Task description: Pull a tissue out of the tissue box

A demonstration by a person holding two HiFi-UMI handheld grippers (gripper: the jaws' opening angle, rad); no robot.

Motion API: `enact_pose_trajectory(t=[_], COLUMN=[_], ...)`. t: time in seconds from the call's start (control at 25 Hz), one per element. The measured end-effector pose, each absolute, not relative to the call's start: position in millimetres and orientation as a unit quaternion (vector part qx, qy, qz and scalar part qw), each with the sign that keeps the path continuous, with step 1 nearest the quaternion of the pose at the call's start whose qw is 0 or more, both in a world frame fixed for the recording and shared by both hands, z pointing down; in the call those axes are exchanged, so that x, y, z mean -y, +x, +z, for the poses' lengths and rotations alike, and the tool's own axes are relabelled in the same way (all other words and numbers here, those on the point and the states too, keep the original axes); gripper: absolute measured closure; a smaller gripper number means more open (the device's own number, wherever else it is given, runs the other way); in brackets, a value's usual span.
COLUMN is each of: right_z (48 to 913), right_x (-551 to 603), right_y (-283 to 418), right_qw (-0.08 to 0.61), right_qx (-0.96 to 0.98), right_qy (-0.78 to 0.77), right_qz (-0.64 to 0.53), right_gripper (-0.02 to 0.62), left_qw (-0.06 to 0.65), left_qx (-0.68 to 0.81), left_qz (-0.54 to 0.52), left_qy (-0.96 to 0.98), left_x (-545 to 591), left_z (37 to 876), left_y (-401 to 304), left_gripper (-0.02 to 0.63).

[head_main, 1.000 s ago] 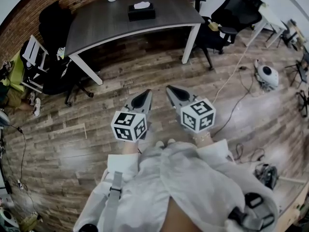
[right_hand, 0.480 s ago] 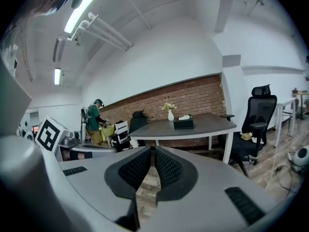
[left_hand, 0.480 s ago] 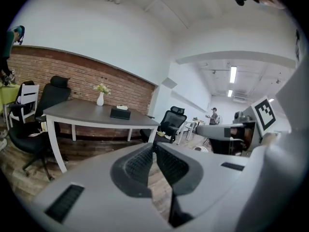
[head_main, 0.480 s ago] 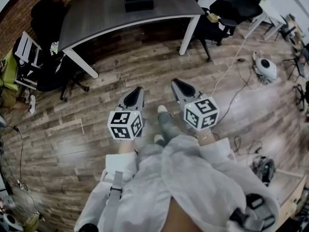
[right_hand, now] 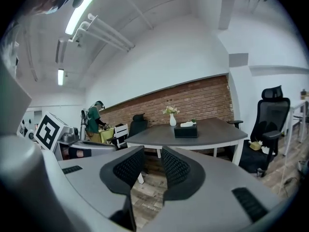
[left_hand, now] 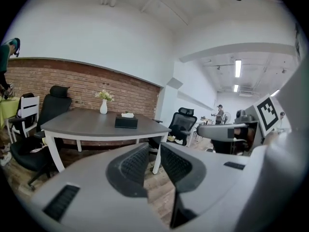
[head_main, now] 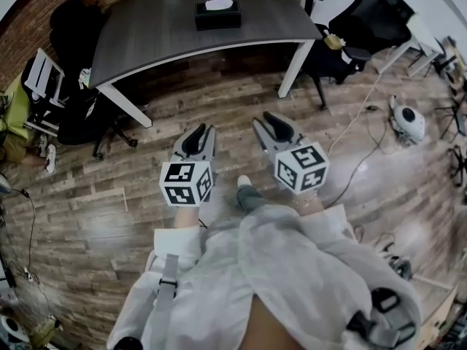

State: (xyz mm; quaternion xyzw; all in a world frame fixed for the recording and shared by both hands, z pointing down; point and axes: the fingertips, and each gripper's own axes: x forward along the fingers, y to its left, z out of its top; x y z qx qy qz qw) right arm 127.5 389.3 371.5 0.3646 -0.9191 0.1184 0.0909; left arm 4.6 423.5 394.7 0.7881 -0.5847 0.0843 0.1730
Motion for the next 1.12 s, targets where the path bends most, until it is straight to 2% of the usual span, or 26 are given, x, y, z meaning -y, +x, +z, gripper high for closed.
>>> enact_pose_trajectory(t=[0.32,1.12], right_z=[351,386], right_x=[-281,-156], right_y=[107,115], right_qw=[0.087,0.123], right_qx=[0.932,0.921], right_qy=[0.338,0.354], right_qz=[0.097,0.11], right_gripper=[0.502,0.48], left_qw=[0.162,0.197], left_qx=[0.606,0.62], left_qz=[0.084,0.109], left_qy=[0.774,0.752], left_x=[-323,-204], left_z=[371,399], left_y=[-11,-31], left_gripper=[0.491,0.485])
